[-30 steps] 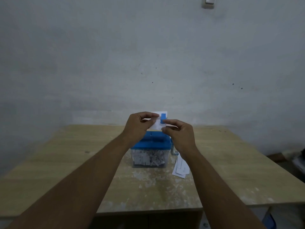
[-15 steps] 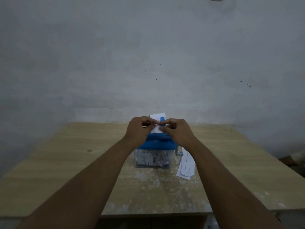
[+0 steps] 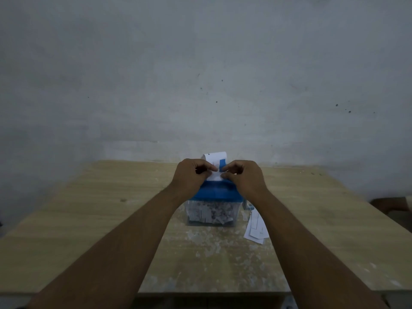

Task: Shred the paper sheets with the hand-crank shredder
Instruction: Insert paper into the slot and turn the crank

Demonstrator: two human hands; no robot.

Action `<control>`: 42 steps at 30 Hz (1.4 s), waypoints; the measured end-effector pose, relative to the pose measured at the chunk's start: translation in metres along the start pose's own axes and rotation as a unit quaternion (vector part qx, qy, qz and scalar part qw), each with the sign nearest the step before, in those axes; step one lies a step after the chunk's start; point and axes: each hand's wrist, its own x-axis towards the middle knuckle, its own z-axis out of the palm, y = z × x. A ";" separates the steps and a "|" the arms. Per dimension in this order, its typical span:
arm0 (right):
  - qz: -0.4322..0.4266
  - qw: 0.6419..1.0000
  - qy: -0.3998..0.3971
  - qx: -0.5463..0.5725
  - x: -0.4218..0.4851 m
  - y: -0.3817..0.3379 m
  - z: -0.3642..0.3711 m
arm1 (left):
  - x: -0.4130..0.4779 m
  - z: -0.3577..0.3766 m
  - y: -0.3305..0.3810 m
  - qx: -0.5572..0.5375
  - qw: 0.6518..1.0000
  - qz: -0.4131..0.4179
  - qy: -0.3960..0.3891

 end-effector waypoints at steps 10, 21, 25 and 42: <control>0.001 1.000 0.011 -0.009 0.002 0.005 0.004 | 0.001 0.003 -0.010 0.013 1.000 0.011 -0.022; 0.007 0.999 0.049 -0.023 -0.015 0.014 -0.009 | -0.010 0.008 -0.009 -0.001 1.000 -0.004 -0.028; 0.111 0.987 0.092 -0.070 -0.037 0.038 -0.013 | -0.013 0.009 -0.011 -0.014 1.000 -0.017 -0.019; 0.243 0.967 0.061 0.048 -0.079 0.031 -0.027 | -0.011 0.008 -0.009 -0.038 0.997 -0.035 -0.050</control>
